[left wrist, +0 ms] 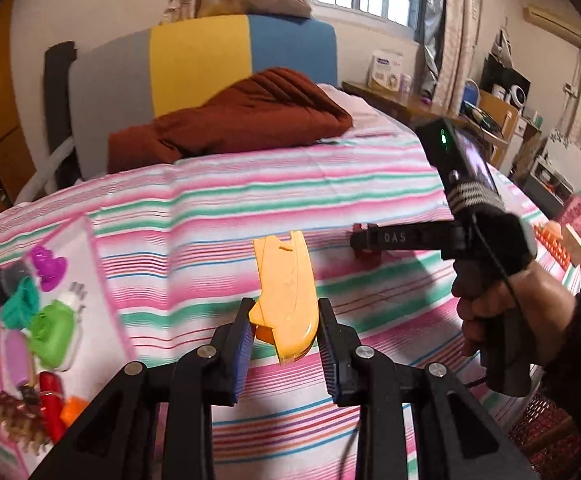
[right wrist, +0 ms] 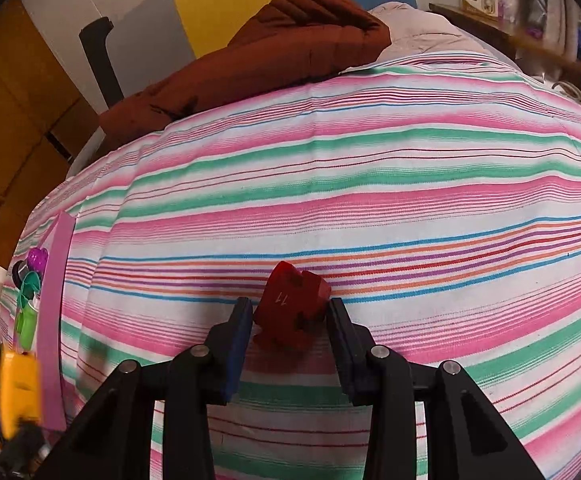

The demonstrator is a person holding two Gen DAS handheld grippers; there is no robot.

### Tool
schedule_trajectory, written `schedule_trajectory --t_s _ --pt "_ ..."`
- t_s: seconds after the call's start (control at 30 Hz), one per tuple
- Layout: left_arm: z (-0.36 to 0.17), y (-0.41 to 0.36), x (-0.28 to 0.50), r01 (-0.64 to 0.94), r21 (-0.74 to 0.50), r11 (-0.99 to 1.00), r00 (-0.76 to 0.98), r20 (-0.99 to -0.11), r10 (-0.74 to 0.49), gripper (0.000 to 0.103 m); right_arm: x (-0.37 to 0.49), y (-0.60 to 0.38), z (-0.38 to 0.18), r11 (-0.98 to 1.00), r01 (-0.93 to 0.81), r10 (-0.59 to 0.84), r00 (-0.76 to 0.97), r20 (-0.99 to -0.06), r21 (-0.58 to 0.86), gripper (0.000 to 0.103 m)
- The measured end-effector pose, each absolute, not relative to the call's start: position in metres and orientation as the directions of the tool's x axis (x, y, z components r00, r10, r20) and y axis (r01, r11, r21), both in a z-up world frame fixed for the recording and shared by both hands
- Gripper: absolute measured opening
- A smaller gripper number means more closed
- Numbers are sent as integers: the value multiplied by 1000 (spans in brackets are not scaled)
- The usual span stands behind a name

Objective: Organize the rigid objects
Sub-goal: 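Carry the yellow piece into the tray and open the left gripper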

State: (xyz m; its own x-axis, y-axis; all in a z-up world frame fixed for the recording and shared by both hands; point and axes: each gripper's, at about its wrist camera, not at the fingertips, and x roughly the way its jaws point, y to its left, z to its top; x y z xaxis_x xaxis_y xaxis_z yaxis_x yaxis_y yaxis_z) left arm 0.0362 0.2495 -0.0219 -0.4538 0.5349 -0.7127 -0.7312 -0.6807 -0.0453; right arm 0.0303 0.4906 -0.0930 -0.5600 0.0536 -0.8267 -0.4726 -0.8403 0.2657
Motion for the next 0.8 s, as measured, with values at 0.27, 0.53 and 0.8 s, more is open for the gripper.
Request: schedule_trajectory --t_s 0.27,0.53,0.8 --pt "-1 216 29 -674 -40 -738 -513 -693 507 29 26 493 -97 -841 -462 39 -570 -820 281 40" --pt "7 187 21 -620 -44 -783 -552 -684 476 29 22 482 -101 -877 -442 94 -541 -836 188 32" --pt "7 166 15 -578 -42 -815 -577 -684 445 29 27 488 -100 -861 -476 120 -529 -840 177 17"
